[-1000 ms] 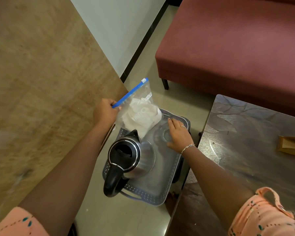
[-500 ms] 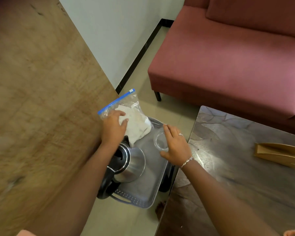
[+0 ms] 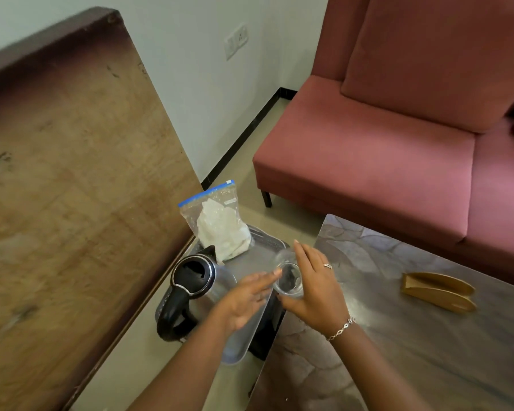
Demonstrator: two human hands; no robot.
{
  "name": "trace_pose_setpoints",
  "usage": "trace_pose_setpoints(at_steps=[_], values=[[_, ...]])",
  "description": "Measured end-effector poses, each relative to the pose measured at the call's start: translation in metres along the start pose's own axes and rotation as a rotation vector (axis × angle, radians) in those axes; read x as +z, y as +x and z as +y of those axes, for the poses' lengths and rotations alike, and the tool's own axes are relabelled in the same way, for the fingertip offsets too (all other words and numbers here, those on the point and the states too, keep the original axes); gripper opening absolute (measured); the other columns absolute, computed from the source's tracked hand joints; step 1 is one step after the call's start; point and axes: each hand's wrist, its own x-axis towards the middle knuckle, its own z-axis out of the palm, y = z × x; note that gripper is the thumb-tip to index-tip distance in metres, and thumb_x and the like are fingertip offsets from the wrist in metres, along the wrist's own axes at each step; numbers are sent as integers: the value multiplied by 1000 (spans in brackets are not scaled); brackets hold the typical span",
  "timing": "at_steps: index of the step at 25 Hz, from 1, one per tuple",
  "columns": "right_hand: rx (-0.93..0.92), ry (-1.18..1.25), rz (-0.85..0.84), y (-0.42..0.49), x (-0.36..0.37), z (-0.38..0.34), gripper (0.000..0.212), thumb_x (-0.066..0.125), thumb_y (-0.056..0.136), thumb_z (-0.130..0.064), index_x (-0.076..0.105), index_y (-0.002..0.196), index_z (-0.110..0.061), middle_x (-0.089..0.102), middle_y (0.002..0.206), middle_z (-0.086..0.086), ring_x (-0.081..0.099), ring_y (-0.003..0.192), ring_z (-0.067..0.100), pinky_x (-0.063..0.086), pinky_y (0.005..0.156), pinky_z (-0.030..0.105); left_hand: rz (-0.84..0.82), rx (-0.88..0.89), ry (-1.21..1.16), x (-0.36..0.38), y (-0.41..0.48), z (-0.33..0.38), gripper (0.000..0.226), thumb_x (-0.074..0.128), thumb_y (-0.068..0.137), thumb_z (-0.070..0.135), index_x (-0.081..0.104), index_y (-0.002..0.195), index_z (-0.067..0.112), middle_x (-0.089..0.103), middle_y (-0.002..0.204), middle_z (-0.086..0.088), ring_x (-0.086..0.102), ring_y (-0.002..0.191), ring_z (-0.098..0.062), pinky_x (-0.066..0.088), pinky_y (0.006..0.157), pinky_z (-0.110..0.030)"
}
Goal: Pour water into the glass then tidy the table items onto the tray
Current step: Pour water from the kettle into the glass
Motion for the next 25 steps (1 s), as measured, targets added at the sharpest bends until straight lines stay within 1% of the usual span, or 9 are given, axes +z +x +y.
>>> trace_pose_setpoints(at_steps=[3,7,10,12,15,18,20,22,25], values=[[-24,19,12,-16,-14,-7,90,78,64,-35,37,134,3,52,129,17,50,118,31,44,96,38,0,40,-59,12,-14,-10,52,75,66,33,56,110,13,61,116,-12,55,113,-24,38,104,-35],[-25,233,46,-36,-24,-8,93,76,68,-39,25,140,-10,35,142,2,36,130,16,35,103,24,40,56,-131,21,-29,-18,52,72,71,26,57,115,5,60,118,-21,59,108,-28,46,97,-36],[67,479,7,-47,-24,-6,104,78,63,-40,11,140,-20,22,148,-7,26,135,1,23,106,6,-9,50,-143,25,-38,-22,53,66,65,34,57,111,9,65,109,-16,63,97,-24,55,71,-28],[136,594,11,-54,-22,-5,105,80,59,-34,11,138,-23,30,143,-11,34,129,-6,29,101,4,-35,52,-110,27,-43,-24,54,68,63,36,59,109,10,68,101,-12,64,91,-21,54,59,-23],[175,667,37,-59,-17,-6,93,82,56,-26,26,130,-29,46,128,-13,47,114,-9,41,93,8,-30,62,4,25,-49,-24,66,73,49,50,61,103,14,68,101,-8,63,93,-18,53,69,-24],[175,653,89,-60,-13,-8,85,81,53,-31,33,123,-34,49,122,-17,48,110,-11,39,88,4,-2,76,105,23,-56,-23,94,61,48,81,57,116,16,63,113,0,57,112,-16,43,99,-31],[182,649,94,-59,-10,-10,86,80,50,-35,33,122,-38,49,119,-22,47,110,-14,38,86,0,141,194,173,13,-58,-27,90,36,65,81,45,131,20,51,128,4,44,124,-11,30,107,-29],[189,642,80,-59,-9,-12,88,80,47,-39,33,121,-42,48,118,-26,46,109,-16,38,82,-1,478,453,284,-13,-61,-32,61,36,84,64,42,130,23,46,136,-1,40,130,-15,32,104,-26],[194,626,56,-61,-5,-13,89,79,46,-42,32,121,-42,46,120,-26,44,110,-18,37,82,-3,906,505,604,-71,-53,-48,100,31,73,79,39,134,0,40,142,-20,32,136,-33,27,111,-39]])
